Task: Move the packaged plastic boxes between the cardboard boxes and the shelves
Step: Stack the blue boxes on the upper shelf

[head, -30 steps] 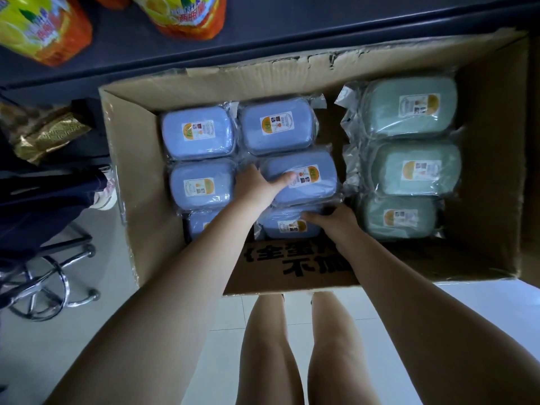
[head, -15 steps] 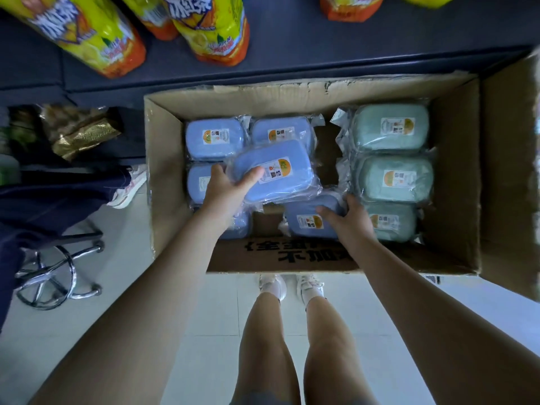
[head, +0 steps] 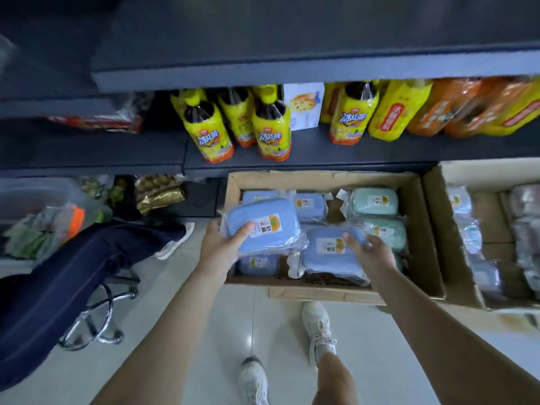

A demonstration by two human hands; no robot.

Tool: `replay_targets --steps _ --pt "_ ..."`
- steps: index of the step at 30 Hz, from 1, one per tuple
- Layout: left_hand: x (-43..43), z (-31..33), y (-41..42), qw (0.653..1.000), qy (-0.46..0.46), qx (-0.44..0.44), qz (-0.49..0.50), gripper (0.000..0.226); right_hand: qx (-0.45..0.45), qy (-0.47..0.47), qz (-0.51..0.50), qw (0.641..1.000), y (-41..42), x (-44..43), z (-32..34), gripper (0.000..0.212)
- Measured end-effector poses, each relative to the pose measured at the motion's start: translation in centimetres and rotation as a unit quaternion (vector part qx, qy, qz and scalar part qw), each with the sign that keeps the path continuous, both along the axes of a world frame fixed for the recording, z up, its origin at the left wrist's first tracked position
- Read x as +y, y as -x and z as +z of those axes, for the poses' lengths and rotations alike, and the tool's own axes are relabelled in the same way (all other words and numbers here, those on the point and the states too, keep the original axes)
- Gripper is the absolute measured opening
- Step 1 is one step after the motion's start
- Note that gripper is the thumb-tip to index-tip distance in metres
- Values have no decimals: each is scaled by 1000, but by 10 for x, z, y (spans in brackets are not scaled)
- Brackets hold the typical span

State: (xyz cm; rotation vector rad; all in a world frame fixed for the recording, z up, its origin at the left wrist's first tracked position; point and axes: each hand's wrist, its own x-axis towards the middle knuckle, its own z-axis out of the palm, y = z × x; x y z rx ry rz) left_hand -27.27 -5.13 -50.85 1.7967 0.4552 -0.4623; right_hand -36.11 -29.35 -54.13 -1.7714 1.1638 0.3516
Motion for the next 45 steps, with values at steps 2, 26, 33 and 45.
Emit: replay_targets --steps 2,26,33,45 --pt "21 33 7 999 10 -30 -3 31 -32 -20 -32 999 4 15 29 63" --pt "135 429 -43 944 52 -326 15 34 -371 153 12 916 -68 83 450 48" --pt "115 491 -77 923 68 -376 40 34 -436 203 58 875 -118 63 522 45" --pt "94 517 -205 922 -8 -385 42 47 -449 190 47 872 -247 57 553 52"
